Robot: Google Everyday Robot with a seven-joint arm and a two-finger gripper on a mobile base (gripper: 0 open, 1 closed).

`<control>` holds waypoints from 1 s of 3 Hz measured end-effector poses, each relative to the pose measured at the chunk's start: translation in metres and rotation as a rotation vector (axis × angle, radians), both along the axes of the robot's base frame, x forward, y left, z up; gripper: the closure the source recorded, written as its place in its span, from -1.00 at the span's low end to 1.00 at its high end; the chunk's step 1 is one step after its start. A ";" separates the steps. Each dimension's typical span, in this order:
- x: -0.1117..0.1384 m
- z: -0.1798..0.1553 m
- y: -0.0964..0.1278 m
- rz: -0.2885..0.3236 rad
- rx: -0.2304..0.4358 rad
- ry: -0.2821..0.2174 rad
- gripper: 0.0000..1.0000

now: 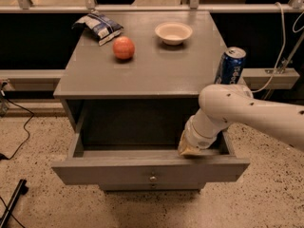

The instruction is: Open top drawer

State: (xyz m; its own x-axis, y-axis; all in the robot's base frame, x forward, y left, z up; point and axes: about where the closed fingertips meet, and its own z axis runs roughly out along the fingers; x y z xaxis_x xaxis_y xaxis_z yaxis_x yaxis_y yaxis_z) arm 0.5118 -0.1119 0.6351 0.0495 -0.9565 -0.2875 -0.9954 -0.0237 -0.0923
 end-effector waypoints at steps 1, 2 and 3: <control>-0.016 -0.006 -0.005 0.032 0.002 0.067 1.00; -0.060 0.015 -0.022 0.106 0.032 0.198 1.00; -0.101 0.028 -0.034 0.156 0.051 0.326 1.00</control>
Offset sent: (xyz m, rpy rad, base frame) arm -0.0949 -0.0372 0.0362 0.0499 0.3089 0.1736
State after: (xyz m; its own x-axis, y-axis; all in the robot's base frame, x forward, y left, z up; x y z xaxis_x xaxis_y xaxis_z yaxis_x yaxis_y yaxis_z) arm 0.4112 -0.1458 0.6635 0.0919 -0.9286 -0.3595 -0.9575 -0.1815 0.2241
